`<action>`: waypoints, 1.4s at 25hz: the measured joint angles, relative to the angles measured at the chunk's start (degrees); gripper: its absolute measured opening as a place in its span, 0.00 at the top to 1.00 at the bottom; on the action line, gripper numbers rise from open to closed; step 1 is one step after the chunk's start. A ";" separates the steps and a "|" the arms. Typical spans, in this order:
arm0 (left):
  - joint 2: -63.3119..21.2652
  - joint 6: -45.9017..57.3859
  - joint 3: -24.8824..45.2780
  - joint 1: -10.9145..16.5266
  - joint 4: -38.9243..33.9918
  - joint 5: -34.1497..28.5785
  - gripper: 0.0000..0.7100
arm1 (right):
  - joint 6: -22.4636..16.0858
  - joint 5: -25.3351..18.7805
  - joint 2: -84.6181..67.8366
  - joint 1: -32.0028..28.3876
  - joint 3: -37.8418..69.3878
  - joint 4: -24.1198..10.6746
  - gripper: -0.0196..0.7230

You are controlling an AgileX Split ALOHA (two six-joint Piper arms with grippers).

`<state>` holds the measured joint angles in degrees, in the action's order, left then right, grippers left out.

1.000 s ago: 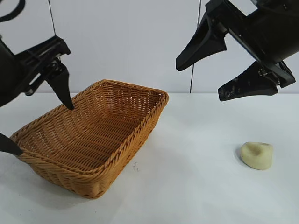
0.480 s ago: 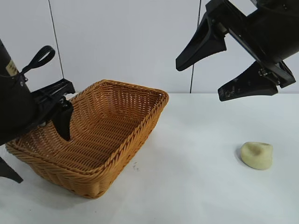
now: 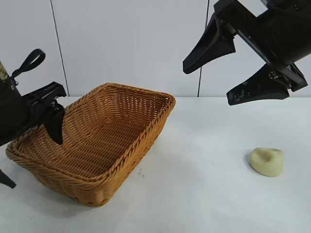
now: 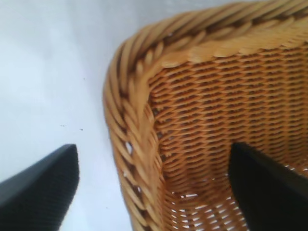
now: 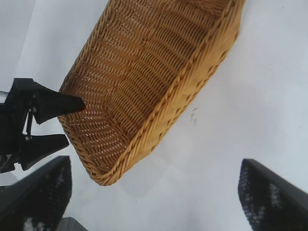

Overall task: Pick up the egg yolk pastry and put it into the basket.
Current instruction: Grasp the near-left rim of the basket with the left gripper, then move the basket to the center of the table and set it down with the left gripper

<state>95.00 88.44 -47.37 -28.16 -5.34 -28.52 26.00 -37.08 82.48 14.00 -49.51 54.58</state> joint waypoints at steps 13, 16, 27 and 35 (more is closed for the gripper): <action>8.44 -2.03 0.31 0.00 2.44 7.54 0.19 | 0.00 0.00 0.00 0.00 0.00 0.00 0.07; 8.44 -2.09 0.31 0.00 2.44 7.05 0.39 | 0.00 -0.18 0.00 0.00 0.00 0.00 0.07; 8.21 -3.29 -0.34 0.25 3.83 5.22 0.87 | 0.00 -0.24 0.00 0.00 0.00 0.00 0.07; 5.43 -23.25 -6.53 5.73 12.36 -2.93 0.88 | 0.00 -0.24 0.00 0.00 0.00 -0.05 0.07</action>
<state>100.43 65.19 -53.90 -22.43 7.02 -31.45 26.00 -37.32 82.48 14.00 -49.51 54.53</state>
